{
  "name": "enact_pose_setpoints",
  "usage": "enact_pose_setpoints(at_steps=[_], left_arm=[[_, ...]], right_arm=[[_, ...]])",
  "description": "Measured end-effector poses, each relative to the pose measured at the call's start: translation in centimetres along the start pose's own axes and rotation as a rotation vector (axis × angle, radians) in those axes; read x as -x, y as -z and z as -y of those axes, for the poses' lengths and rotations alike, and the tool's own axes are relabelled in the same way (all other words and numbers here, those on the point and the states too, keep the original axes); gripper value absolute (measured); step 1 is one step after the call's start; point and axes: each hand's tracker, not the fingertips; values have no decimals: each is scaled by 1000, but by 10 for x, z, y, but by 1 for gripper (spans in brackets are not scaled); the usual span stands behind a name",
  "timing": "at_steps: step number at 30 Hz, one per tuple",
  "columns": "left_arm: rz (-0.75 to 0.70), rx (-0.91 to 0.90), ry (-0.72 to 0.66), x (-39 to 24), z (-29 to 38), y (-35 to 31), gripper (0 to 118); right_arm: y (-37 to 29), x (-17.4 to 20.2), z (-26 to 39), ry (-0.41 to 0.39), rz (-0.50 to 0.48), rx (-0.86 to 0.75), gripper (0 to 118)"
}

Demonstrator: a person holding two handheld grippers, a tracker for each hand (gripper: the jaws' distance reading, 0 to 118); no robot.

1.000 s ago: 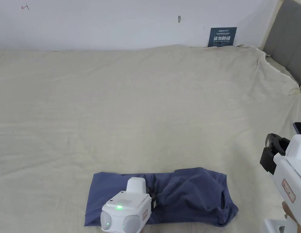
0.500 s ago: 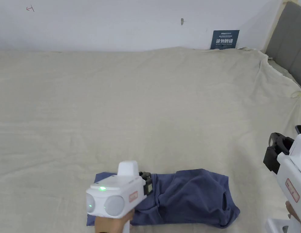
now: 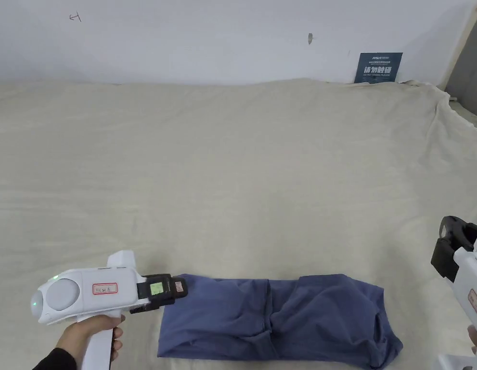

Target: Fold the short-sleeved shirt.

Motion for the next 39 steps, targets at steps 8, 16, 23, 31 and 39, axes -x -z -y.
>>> enact_pose_setpoints(at_steps=[8, 16, 23, 31, 39], left_arm=[[0, 73, -72, 43, 9, 27, 105], [83, 92, -83, 34, 4, 53, 73], [4, 89, -7, 29, 9, 52, 15], [-61, 8, 34, 2, 8, 11, 6], [-240, -74, -4, 32, 1, -83, 6]], right_arm=[[7, 0, 5, -15, 4, 21, 0], [11, -4, 7, -23, 19, 30, 0], [12, -4, 8, -23, 19, 33, 0], [15, 2, 4, -8, -7, 22, 0], [16, 7, 0, -2, -42, 3, 0]])
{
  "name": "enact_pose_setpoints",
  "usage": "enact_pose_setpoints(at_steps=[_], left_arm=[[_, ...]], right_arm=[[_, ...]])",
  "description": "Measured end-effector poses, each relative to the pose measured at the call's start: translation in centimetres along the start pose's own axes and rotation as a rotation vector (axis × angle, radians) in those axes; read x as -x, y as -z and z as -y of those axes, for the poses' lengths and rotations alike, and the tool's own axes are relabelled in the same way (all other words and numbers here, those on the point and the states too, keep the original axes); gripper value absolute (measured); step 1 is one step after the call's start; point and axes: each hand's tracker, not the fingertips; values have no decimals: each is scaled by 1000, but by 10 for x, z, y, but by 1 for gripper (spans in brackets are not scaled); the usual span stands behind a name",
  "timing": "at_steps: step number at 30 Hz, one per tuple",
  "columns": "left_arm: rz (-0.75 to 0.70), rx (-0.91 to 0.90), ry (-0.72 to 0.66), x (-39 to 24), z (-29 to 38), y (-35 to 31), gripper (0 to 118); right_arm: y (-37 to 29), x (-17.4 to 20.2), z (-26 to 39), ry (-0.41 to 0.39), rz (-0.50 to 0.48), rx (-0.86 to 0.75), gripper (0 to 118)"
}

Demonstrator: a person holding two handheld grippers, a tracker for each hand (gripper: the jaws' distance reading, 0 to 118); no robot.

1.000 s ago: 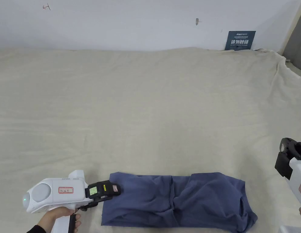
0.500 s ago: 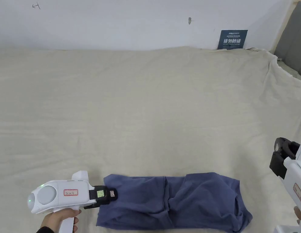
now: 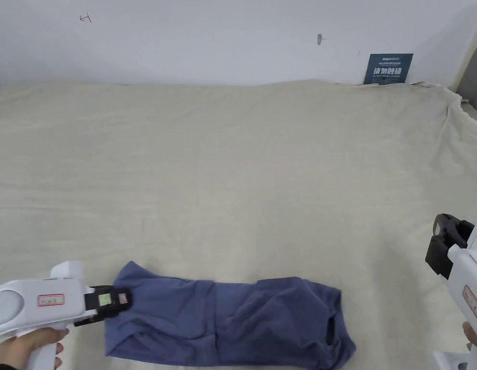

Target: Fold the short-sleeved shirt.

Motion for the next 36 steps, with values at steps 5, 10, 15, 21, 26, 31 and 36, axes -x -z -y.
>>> enact_pose_setpoints(at_steps=[5, 10, 15, 21, 26, 31, 36], left_arm=[[-84, -21, -23, 0, -5, -32, 6], [4, -12, 13, -72, -7, -36, 6], [90, 59, 171, -165, -2, 5, 6], [73, 171, 274, -230, 18, 87, 6], [8, 219, 305, -259, 50, 145, 6], [-88, 220, 377, -278, 78, 178, 6], [-178, 192, 489, -293, 99, 191, 15]], right_arm=[[-2, 0, 0, 12, -11, -8, 0], [-4, -5, 1, 19, -14, -14, 0], [-8, -11, -1, 28, -12, -20, 0], [-16, -24, 3, 36, 10, -24, 0], [-19, -38, 10, 46, 39, -11, 0], [-22, -43, 14, 47, 57, 3, 0], [-23, -43, 16, 52, 60, 9, 0]])
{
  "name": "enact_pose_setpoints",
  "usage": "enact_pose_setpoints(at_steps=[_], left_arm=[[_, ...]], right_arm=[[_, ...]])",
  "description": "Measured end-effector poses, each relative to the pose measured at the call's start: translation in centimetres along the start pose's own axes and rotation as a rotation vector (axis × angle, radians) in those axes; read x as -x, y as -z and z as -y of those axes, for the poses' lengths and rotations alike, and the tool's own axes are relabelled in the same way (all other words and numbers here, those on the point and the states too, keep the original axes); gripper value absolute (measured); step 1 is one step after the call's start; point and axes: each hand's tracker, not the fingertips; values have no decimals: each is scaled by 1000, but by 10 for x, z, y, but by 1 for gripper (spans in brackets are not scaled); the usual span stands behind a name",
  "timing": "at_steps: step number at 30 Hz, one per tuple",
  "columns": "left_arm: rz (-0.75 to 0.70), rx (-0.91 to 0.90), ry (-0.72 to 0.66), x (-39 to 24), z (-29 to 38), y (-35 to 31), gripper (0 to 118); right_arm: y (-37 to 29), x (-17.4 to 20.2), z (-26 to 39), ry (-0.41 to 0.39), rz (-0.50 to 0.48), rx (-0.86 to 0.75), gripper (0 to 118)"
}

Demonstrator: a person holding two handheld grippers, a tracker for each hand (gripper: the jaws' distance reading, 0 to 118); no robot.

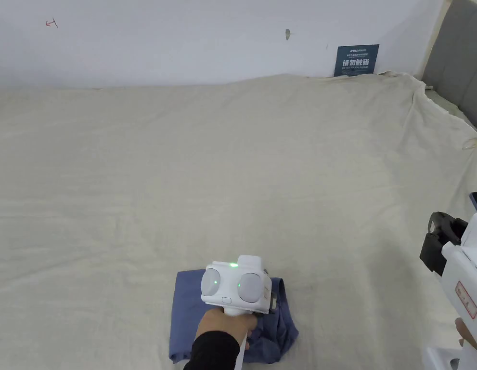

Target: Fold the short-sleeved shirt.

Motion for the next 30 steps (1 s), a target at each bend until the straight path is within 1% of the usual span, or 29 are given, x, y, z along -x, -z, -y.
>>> enact_pose_setpoints(at_steps=[2, 3, 4, 5, 6, 7, 10, 12, 15, 16, 17, 18, 19, 21, 22, 24, 30], left_arm=[[14, 0, 11, -5, 0, -4, 41], [75, -4, 28, -4, -2, -11, 58], [119, -6, 27, -3, -3, -19, 78], [163, -26, 3, -1, -4, -32, 90], [192, -64, -18, 2, -5, -44, 100], [203, -121, -39, 7, -4, -57, 104], [173, -310, -38, 24, -1, -96, 104], [80, -371, -33, 37, 0, -109, 103], [-52, -413, 19, 51, 5, -109, 103], [-94, -420, 39, 55, 7, -107, 101], [-125, -439, 51, 58, 10, -102, 95], [-137, -468, 67, 60, 14, -99, 82], [-142, -487, 85, 63, 19, -94, 56], [-120, -481, 101, 65, 27, -80, 10], [-105, -467, 106, 64, 31, -72, 0], [-90, -418, 112, 60, 39, -57, 0], [-79, -364, 142, 34, 72, -15, 0]], right_arm=[[-1, 0, 0, -4, -1, 1, 0], [-1, 1, -1, -6, 1, 1, 0], [-2, 2, -2, -7, -1, 1, 0], [-3, 2, -3, -7, -1, 0, 0], [-3, 2, -4, -8, 2, -3, 0], [-4, 2, -6, -9, 3, -5, 0], [-6, 3, -9, -7, 6, -14, 0], [-5, 1, -10, -5, 7, -18, 0], [-5, 1, -10, -5, 5, -22, 0], [-5, 1, -10, -5, 4, -23, 0], [-5, 1, -10, -6, 2, -24, 0], [-6, 2, -10, -6, 1, -25, 0], [-6, 2, -10, -7, 1, -24, 0], [-6, 2, -10, -8, 2, -21, 0], [-7, 1, -10, -8, 3, -21, 0], [-8, 2, -10, -8, 5, -19, 0], [-10, -4, -8, -12, 21, -9, 0]])
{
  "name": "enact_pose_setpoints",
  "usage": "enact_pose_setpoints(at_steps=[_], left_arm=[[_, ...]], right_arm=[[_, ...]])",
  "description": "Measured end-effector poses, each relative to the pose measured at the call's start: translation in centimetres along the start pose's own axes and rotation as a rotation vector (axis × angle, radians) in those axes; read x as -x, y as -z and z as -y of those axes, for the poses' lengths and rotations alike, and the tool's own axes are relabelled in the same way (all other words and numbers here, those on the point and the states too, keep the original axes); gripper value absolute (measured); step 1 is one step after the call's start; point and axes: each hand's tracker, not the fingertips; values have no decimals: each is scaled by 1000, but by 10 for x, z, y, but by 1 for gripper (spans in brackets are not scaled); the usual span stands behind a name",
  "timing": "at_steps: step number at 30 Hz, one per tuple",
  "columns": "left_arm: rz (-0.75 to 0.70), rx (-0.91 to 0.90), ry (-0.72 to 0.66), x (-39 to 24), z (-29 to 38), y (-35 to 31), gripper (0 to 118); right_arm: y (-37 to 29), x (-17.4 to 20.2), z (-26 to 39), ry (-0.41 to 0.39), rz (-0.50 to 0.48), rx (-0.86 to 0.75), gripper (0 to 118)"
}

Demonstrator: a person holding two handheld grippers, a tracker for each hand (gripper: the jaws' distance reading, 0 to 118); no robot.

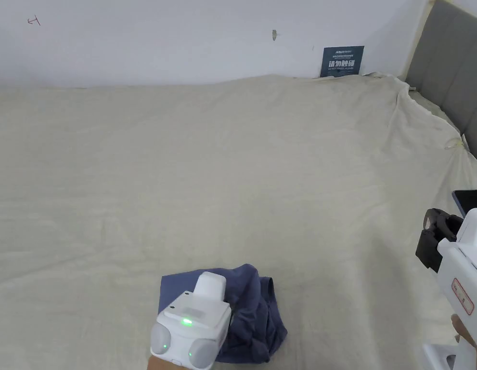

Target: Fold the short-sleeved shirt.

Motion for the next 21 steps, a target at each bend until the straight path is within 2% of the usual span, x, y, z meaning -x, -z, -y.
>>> enact_pose_setpoints(at_steps=[10, 14, 21], left_arm=[[14, -15, 82, -55, 6, 17, 0], [-7, -35, 170, -75, 12, 21, 0], [-24, -43, 227, -87, 19, 23, 0]], right_arm=[[2, -9, 5, 8, 24, 21, 0], [2, -11, 5, 2, 29, 24, 0], [3, -13, 5, 4, 31, 27, 0]])
